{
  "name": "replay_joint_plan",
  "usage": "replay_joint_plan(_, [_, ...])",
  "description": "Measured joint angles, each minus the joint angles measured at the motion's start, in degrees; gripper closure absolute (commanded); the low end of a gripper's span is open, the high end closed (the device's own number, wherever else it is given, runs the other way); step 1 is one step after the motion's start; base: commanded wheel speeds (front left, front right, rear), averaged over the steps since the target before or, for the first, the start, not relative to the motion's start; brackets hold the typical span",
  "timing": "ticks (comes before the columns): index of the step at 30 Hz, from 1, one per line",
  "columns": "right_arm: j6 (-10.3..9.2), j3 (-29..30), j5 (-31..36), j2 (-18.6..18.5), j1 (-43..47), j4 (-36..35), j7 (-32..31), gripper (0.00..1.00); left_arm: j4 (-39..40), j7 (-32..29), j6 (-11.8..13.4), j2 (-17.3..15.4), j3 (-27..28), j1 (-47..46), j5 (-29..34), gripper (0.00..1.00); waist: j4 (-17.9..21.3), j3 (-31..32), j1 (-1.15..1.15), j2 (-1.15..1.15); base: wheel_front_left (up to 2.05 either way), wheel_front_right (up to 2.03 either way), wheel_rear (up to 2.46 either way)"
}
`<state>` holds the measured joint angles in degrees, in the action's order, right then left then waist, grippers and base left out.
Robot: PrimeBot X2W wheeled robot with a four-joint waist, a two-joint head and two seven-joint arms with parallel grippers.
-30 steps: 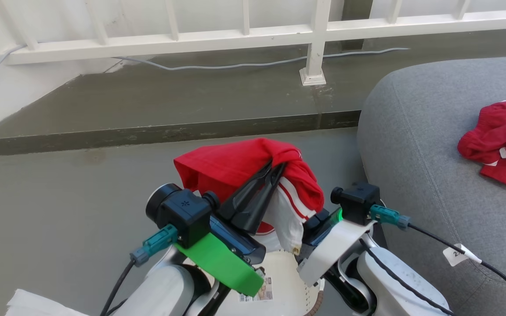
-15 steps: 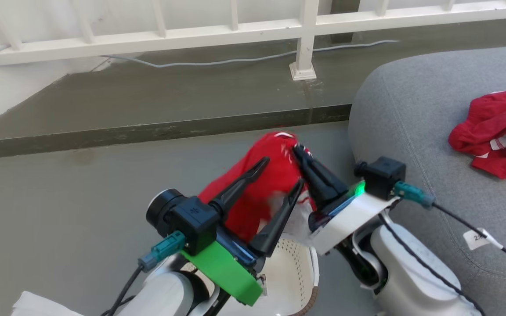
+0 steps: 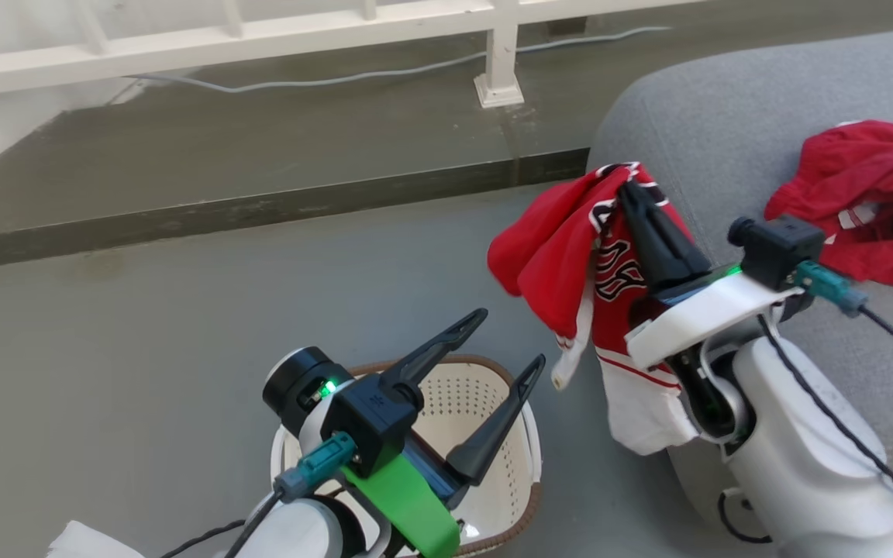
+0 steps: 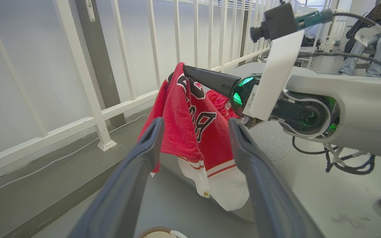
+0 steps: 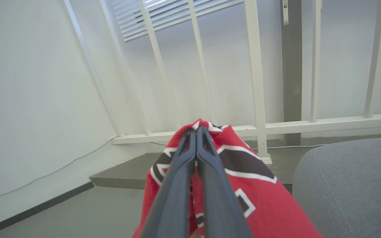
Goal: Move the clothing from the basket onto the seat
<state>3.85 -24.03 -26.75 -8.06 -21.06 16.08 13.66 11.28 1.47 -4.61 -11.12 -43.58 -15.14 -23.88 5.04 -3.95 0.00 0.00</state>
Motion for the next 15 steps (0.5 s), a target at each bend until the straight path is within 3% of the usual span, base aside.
replay_joint_plan(15, [-2.31,6.66,-0.37,-1.55,-1.04,0.63,0.51,1.0,0.49,-2.03,-0.43,-1.75,-1.25,-0.01,1.37,0.0,6.39,-4.51,0.0,0.0,0.0,0.0,0.0])
